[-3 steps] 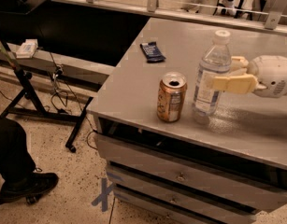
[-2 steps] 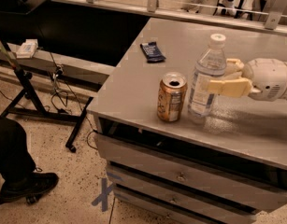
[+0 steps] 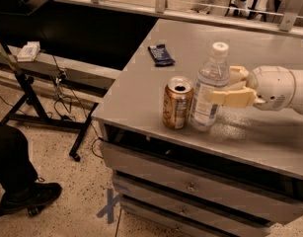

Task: Move blue plastic bottle near orange can

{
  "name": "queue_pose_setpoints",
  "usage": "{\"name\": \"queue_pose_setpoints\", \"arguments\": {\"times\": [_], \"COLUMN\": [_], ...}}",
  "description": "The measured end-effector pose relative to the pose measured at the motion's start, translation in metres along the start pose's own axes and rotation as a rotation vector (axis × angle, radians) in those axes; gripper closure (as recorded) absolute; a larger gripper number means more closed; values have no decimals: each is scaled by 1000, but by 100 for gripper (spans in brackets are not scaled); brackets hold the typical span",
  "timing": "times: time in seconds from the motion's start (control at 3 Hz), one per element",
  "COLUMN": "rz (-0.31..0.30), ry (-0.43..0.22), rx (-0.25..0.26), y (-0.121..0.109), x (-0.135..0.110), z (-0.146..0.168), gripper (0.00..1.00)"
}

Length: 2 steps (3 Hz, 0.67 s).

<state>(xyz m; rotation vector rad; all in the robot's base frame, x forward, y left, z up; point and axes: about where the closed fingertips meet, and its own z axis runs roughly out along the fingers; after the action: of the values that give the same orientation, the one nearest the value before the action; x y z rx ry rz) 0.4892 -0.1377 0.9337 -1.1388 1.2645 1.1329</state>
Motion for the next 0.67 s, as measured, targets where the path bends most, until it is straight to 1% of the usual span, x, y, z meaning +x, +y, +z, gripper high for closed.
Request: {"name": "queue_pose_setpoints", "arguments": {"times": [0.67], "rz": [9], "ry": [25], "rx": [-38], "y": [6], "x": [6], "z": [3], "gripper": [36]}}
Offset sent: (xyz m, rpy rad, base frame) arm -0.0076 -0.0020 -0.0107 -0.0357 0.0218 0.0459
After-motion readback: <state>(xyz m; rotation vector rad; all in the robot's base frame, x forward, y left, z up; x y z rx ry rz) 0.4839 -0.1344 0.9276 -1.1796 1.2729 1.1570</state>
